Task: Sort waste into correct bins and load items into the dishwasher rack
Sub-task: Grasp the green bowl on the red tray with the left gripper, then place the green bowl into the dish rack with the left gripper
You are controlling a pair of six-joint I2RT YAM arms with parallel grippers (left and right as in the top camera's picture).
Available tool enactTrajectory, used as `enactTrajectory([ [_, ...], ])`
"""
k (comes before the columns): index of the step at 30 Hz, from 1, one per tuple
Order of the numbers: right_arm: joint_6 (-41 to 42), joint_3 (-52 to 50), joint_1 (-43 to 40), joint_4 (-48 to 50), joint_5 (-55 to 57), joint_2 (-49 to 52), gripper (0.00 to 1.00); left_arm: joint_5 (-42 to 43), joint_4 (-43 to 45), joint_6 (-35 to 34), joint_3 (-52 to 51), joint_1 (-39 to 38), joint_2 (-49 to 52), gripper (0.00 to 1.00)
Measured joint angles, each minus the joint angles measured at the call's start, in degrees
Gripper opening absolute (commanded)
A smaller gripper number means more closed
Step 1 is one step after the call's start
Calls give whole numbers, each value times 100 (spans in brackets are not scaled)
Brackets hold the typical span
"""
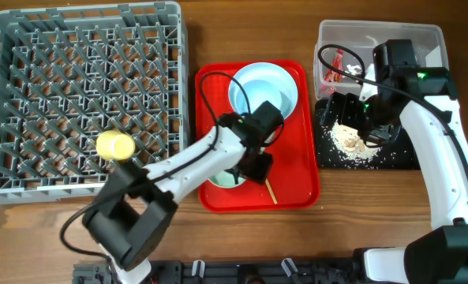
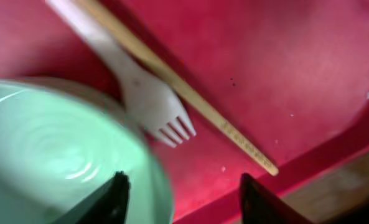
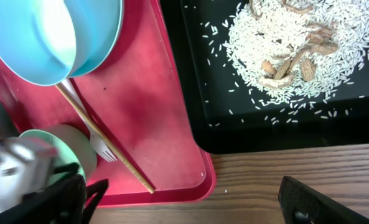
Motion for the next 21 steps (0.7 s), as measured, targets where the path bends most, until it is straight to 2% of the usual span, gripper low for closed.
enactTrajectory([
  [3, -4, 0, 0, 0, 44, 0, 100, -240, 22, -2, 0, -157, 184, 22],
  [10, -24, 0, 0, -2, 44, 0, 100, -632, 20, 7, 0, -157, 184, 4],
  [18, -26, 0, 0, -11, 46, 0, 100, -1010, -118, 2, 142, -155, 160, 4],
  [21, -26, 0, 0, -20, 46, 0, 100, -979, -459, 15, 678, -61, -133, 4],
])
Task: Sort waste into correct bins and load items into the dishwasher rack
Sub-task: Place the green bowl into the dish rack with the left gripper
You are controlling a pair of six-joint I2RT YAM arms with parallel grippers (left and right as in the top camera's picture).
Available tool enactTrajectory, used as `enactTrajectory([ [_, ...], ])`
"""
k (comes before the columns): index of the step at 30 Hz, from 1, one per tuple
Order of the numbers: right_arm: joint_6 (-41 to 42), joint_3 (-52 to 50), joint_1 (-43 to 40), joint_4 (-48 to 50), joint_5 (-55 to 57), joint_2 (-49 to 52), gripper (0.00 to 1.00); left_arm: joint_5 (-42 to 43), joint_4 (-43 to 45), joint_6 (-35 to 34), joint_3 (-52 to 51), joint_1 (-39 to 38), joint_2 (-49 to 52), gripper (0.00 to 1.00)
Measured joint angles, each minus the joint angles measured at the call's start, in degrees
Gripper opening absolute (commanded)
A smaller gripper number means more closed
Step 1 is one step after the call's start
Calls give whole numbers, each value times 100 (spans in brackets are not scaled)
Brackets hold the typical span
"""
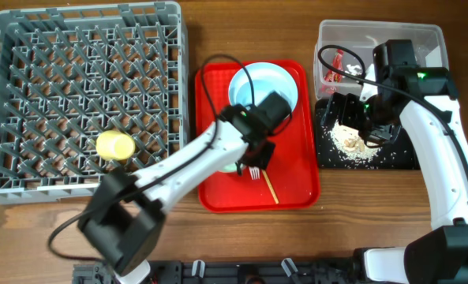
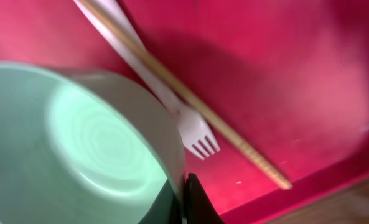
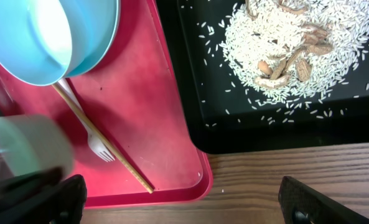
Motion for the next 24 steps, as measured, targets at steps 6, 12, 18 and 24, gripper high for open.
enactTrajectory([
  [6, 0, 0, 0, -2, 0, 0, 100, 337, -354, 592, 892, 1373, -1163, 4],
  [12, 0, 0, 0, -4, 2, 0, 100, 3261, -341, 2111, 903, 4177, -1360, 4],
  [18, 0, 0, 0, -22, 22, 0, 100, 5834, 297, 2697, 903, 6017, -586, 4],
  [24, 0, 0, 0, -26, 22, 0, 100, 7584, 1394, 2610, 909, 6841, 529, 4],
])
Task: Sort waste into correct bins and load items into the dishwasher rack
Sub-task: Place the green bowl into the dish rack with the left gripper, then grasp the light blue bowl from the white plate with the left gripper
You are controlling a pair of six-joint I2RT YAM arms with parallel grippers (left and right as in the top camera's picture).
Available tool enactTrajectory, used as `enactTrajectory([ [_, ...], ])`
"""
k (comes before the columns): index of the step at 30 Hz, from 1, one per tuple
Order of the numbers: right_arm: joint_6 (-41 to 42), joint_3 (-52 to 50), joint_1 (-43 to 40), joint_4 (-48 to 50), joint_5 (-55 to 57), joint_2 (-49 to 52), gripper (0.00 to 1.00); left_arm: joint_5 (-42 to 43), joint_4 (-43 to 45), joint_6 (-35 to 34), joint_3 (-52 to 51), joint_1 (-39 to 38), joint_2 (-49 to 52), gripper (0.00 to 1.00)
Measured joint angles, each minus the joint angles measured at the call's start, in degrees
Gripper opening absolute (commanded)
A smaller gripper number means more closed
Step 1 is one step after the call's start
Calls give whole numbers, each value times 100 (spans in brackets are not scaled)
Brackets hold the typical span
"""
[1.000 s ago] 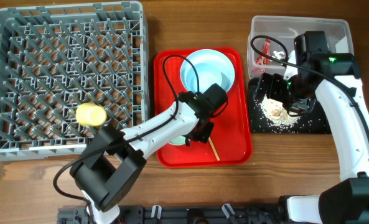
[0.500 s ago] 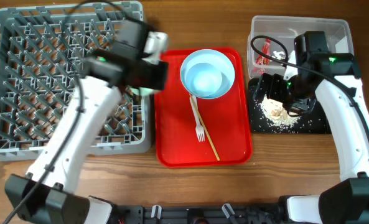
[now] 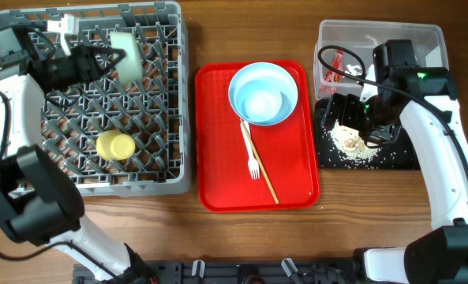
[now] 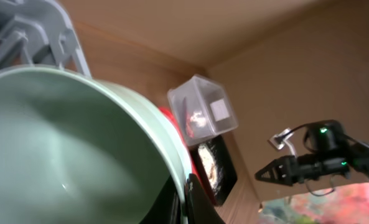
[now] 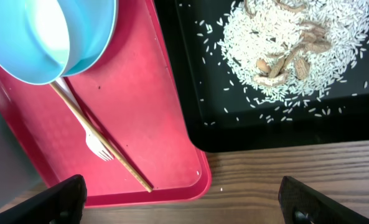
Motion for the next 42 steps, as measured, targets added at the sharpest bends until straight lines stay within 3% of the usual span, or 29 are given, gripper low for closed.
enactTrajectory([
  [6, 0, 0, 0, 4, 0, 0, 100, 581, 142, -273, 2, 424, 953, 4],
  [7, 0, 0, 0, 4, 0, 0, 100, 612, 103, -291, 2, 466, 997, 11],
  [8, 0, 0, 0, 4, 0, 0, 100, 645, 31, -313, 2, 520, 1016, 49],
  [9, 0, 0, 0, 2, 0, 0, 100, 647, 17, -345, 2, 544, 1016, 63],
  [10, 0, 0, 2, 2, 0, 0, 100, 640, -31, -352, 2, 579, 1016, 88],
  [11, 0, 0, 0, 2, 0, 0, 100, 645, -138, -354, 2, 662, 1016, 99],
  [14, 0, 0, 0, 2, 0, 0, 100, 509, -490, -404, 9, 1095, 1016, 100],
  [19, 0, 0, 0, 0, 0, 0, 100, -544, -1034, -398, 17, 1716, 968, 100],
  [24, 0, 0, 0, 2, 0, 0, 100, -1134, -1027, -518, 20, 1679, -260, 100],
  [26, 2, 0, 0, 7, 2, 0, 100, -1646, -1025, -658, 20, 1215, -876, 100],
  [28, 68, 0, 0, 7, 111, 0, 100, -2531, -988, -850, 26, 197, -1300, 100],
  [32, 295, 0, -317, -13, 345, 0, 100, -3611, -693, -1086, 28, -1694, -1351, 100],
  [36, 310, 0, -1307, -48, 391, 0, 100, -4203, 232, -1453, 31, -3005, -1351, 100],
  [42, 282, 0, -1558, -55, 409, 0, 100, -6940, 1200, -1919, 31, -5167, -1292, 100],
])
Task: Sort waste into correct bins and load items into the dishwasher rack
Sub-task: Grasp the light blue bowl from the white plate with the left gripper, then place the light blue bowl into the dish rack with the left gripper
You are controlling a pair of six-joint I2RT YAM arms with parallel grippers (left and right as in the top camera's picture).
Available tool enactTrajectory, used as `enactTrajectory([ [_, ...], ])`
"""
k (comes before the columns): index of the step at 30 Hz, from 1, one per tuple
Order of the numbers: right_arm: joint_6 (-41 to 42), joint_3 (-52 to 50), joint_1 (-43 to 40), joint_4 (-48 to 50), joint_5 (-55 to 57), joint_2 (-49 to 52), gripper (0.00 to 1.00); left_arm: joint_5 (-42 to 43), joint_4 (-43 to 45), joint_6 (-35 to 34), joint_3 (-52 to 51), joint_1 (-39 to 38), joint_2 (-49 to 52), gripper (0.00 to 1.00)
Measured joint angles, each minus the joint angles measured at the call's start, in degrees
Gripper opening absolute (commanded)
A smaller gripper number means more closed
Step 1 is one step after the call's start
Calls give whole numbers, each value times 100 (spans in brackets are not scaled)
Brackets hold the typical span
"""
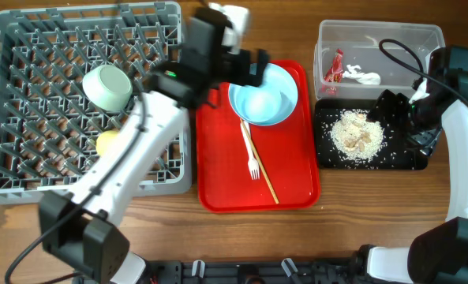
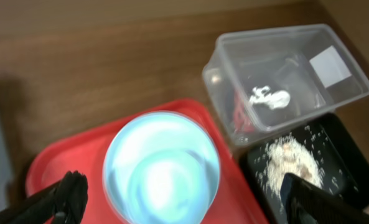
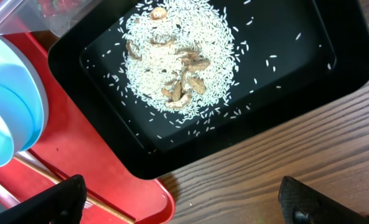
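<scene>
A pale green cup (image 1: 107, 87) lies on its side in the grey dishwasher rack (image 1: 28, 47), above a yellow cup (image 1: 111, 143). On the red tray (image 1: 297, 189) are a blue bowl (image 1: 263, 95), a white plastic fork (image 1: 252, 154) and a wooden chopstick (image 1: 263, 175). My left gripper (image 1: 253, 71) hangs open and empty over the blue bowl (image 2: 162, 165). Off to the right, my right gripper (image 1: 395, 110) is open above the black tray (image 3: 308, 74) of rice and scraps (image 3: 172, 74).
A clear bin (image 1: 380, 47) at the back right holds a red wrapper and white scraps. The black tray (image 1: 407, 158) sits just in front of it, beside the red tray. Bare wooden table runs along the front edge.
The green cup has left my left gripper and now lies in the rack. That gripper, then over the rack's far side, is now open above the blue bowl. My right gripper moved right.
My left gripper stood open around the green cup on the red tray. Then it was shut on the cup's rim, then held it over the rack's far side. Now the cup rests in the rack and the gripper is open over the bowl.
</scene>
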Motion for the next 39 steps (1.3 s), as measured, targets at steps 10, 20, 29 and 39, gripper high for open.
enactTrajectory([
  [10, 0, 0, 0, -52, 0, 0, 100, -949, 302, -76, 0, -1176, 2190, 54],
  [20, -90, 0, 0, -72, -2, 0, 100, -1228, 129, -61, 44, -1357, 2507, 4],
  [29, -109, 0, 0, -111, -2, 0, 100, 286, 155, 240, 33, 284, 697, 4],
  [39, -109, 0, 0, -138, 0, 0, 100, 4940, 1040, 280, 31, 3604, 1005, 4],
])
